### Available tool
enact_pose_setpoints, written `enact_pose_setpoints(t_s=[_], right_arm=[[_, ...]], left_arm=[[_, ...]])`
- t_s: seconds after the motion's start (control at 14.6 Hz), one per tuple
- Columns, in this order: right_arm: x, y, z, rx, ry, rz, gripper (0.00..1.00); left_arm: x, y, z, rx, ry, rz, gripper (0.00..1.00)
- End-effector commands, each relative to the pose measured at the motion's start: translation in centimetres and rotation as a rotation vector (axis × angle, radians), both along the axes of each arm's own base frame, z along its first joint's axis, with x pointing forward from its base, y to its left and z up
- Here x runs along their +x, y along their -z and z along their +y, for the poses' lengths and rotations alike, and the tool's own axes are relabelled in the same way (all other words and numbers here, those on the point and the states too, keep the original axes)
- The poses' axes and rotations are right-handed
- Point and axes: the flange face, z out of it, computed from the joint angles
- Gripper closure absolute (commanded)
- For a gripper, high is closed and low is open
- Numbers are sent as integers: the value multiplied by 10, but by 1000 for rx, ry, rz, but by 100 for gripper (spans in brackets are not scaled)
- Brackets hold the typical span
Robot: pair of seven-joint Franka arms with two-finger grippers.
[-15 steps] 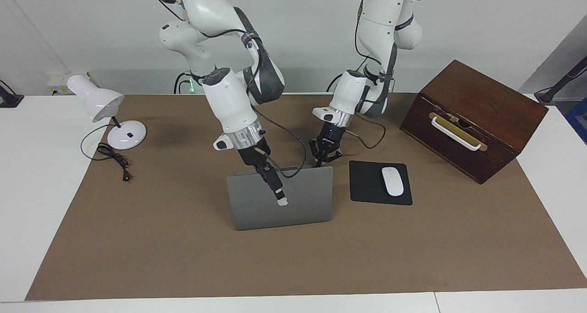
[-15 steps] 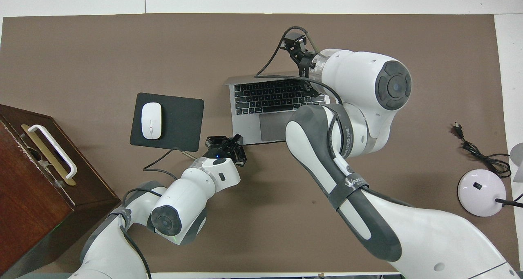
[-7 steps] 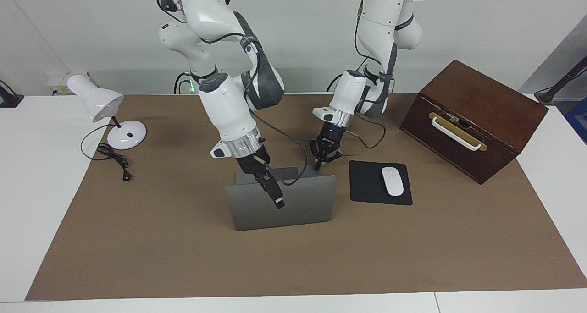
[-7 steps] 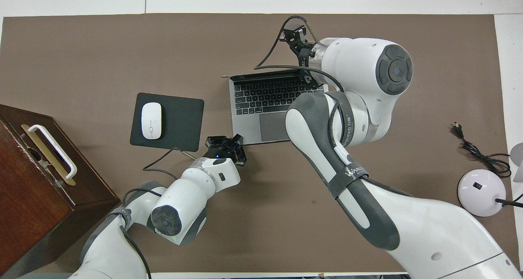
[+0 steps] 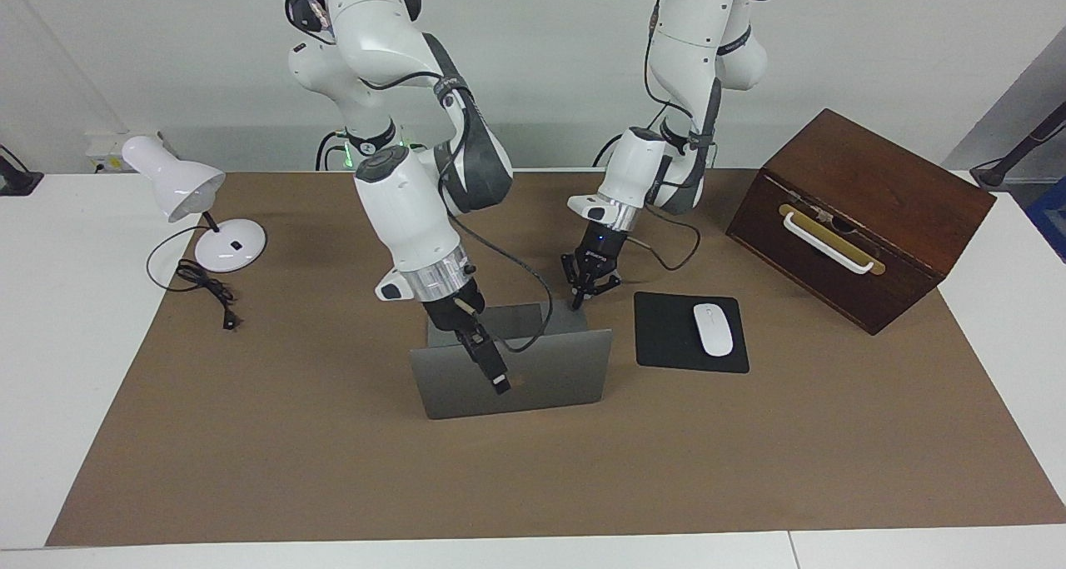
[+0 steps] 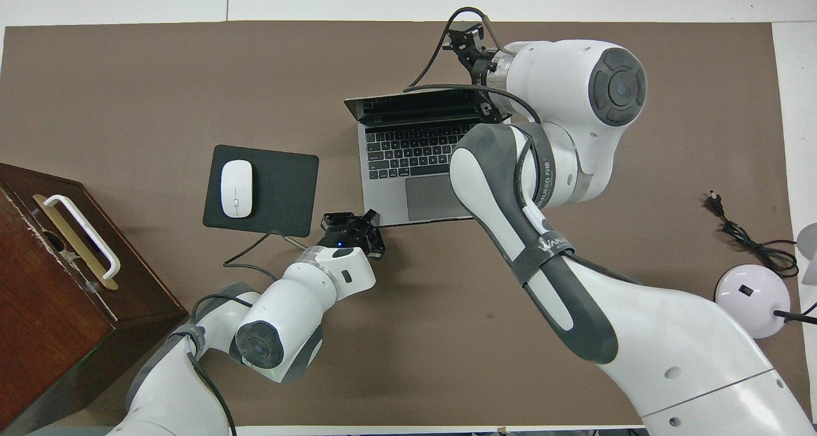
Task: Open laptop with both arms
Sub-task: 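Lift the laptop lid upward and away with the right gripper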
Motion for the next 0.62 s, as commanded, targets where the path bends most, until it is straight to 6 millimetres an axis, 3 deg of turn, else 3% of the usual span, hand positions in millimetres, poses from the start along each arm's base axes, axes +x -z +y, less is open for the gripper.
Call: enact_pose_setpoints(t_s=[0.0, 0.34, 0.55], right_arm=[[8, -7, -2, -21, 0, 1, 0], [4, -17, -2, -33, -28, 64, 0], [2, -39, -11, -44, -42, 95, 0]], left_arm=[[2, 22, -7, 20, 21, 13, 100], [1, 22, -7, 21, 21, 14, 100], [1, 22, -7, 21, 21, 14, 100]])
